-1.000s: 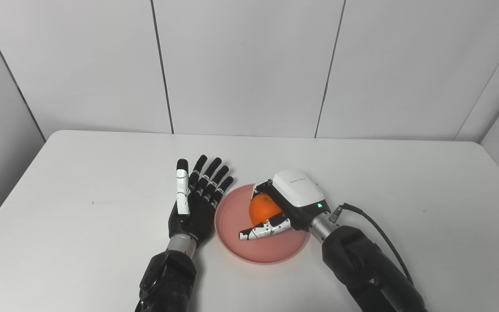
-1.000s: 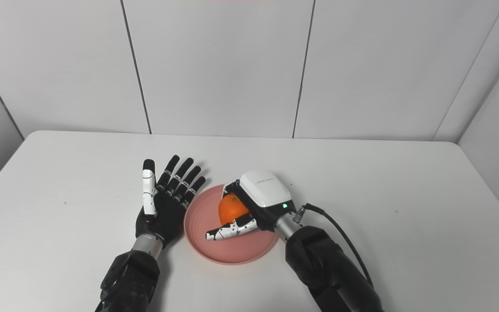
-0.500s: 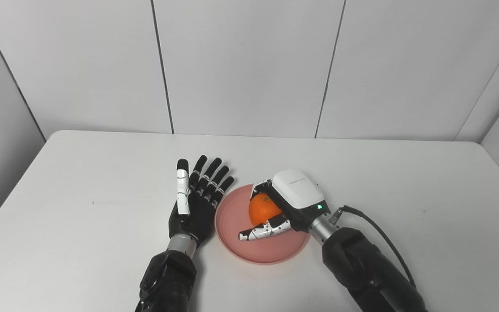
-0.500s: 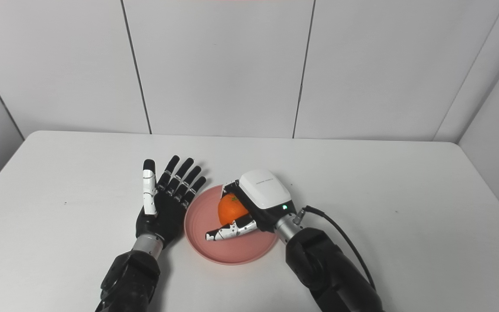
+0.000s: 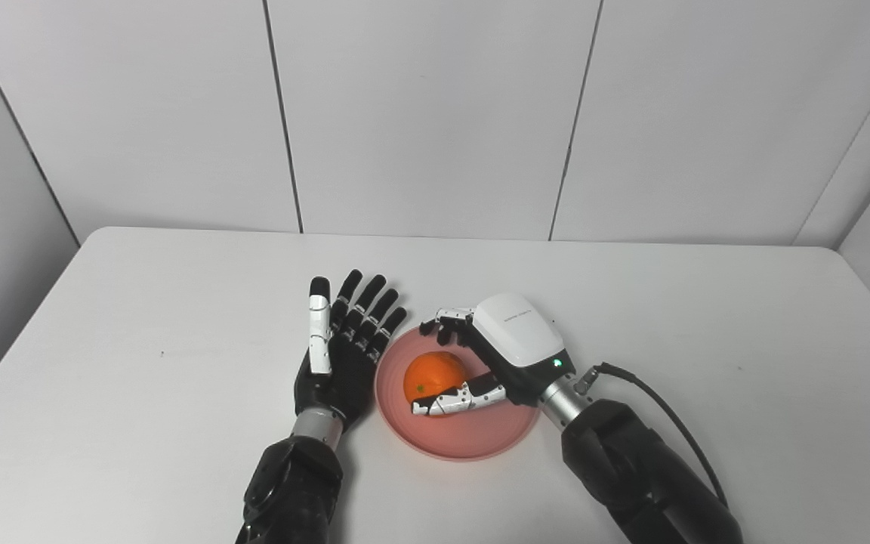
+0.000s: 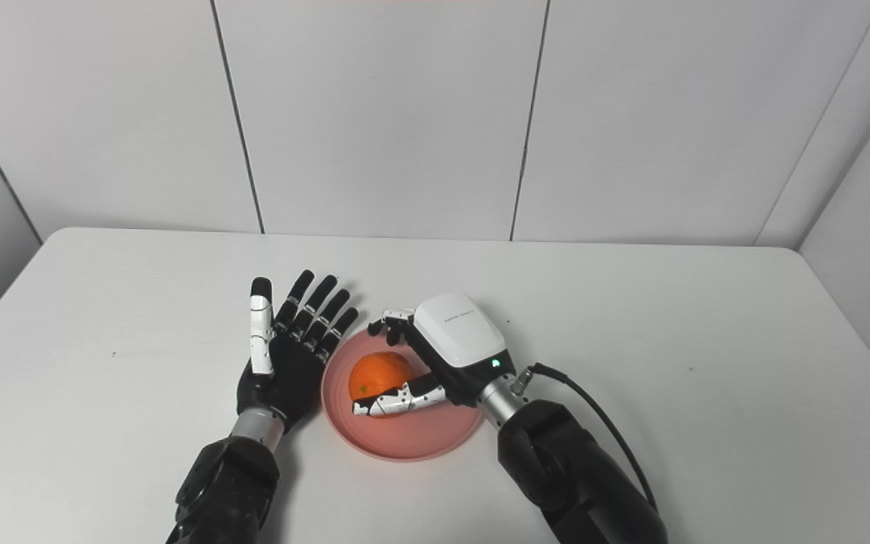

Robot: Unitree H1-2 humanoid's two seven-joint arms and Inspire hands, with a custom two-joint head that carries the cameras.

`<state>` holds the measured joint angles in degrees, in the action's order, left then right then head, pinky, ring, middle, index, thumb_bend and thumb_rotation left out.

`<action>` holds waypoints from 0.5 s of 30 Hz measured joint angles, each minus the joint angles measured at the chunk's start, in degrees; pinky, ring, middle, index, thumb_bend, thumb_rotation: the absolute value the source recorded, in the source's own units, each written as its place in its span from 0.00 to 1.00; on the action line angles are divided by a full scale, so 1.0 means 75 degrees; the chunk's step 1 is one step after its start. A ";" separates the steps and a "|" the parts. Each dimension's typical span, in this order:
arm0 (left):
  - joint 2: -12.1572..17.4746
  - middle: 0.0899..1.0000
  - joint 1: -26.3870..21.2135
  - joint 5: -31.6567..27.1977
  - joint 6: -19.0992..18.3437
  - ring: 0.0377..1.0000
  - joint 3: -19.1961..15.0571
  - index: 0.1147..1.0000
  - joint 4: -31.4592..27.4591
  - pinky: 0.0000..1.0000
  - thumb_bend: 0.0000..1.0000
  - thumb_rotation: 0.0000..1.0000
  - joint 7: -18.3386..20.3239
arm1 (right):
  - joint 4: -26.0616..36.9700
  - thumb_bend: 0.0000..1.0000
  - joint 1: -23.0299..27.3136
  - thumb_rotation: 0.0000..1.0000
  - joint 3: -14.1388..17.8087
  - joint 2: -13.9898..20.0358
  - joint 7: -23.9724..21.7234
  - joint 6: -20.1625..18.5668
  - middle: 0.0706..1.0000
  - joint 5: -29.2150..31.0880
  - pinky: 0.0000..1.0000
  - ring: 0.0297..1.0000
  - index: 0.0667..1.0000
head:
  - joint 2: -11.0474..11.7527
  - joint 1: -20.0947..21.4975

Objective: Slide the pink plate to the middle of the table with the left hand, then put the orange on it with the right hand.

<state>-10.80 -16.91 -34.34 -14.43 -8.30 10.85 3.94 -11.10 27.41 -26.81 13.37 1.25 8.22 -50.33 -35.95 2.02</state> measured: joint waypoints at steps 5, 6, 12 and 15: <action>0.0000 0.87 0.0000 0.0000 0.0000 0.88 -0.0021 0.91 0.0001 0.86 0.77 0.70 0.0000 | -0.0003 0.92 0.0000 0.86 0.0017 0.0000 0.0000 0.0114 0.58 0.0016 0.51 0.54 0.64 | 0.0012 0.0023; 0.0000 0.86 0.0000 0.0000 0.0000 0.88 -0.0022 0.91 0.0001 0.86 0.77 0.70 0.0000 | -0.0003 0.92 0.0000 0.86 0.0021 0.0000 0.0000 0.0139 0.58 0.0022 0.50 0.54 0.64 | 0.0012 0.0035; 0.0000 0.86 -0.0001 0.0000 0.0000 0.87 -0.0021 0.92 0.0001 0.87 0.77 0.70 0.0000 | 0.0045 0.90 -0.0022 0.87 0.0125 -0.0006 0.0021 0.0189 0.57 0.0069 0.48 0.52 0.63 | -0.0012 0.0047; 0.0000 0.86 0.0000 0.0000 0.0000 0.87 -0.0024 0.92 0.0000 0.87 0.77 0.70 0.0000 | 0.0090 0.87 -0.0072 0.88 0.0332 -0.0051 0.0204 0.0218 0.57 0.0289 0.46 0.52 0.63 | -0.0012 0.0047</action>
<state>-10.80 -16.91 -34.34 -14.43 -8.48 10.85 3.94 -10.43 26.87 -24.32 12.99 2.78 9.85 -48.15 -36.04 2.37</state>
